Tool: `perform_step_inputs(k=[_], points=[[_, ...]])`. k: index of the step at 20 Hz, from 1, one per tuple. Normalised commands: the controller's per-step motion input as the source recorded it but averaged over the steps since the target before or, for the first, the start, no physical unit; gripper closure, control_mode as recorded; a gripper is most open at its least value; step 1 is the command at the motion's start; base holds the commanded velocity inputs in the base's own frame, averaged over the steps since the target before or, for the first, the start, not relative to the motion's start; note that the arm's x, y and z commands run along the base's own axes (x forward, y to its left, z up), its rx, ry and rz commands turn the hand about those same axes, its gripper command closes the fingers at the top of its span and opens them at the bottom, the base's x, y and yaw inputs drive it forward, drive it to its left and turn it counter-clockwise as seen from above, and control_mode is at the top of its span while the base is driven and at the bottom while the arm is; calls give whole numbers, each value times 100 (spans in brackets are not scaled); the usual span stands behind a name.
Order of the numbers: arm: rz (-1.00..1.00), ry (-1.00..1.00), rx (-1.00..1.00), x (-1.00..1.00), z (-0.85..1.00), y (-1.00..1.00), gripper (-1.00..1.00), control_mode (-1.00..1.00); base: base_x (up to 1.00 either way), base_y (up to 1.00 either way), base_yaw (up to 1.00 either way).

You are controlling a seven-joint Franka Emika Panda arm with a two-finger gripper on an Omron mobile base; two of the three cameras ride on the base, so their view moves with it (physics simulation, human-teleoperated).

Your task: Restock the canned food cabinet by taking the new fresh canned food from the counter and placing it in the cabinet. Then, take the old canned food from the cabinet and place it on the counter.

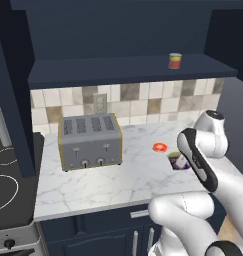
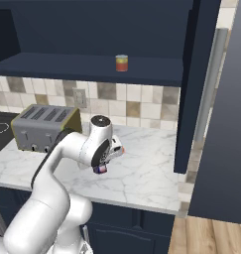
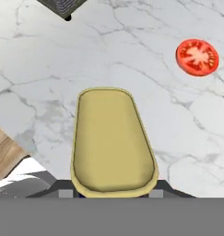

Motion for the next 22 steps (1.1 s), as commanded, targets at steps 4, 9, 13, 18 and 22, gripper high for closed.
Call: perform_step_inputs(k=[4,9,13,18,22], points=[[10,-4,4,52,-40,0,100,-100,0,0,0],[17,0,13,10,-64,0,100,-100,0,0,0],[17,0,16,11,-54,0,-100,-100,0,0,0],[4,0,4,7,-12,3,-100,-100,0,0,0],[0,-2,0,0,4,0,-100,-100,0,0,0]])
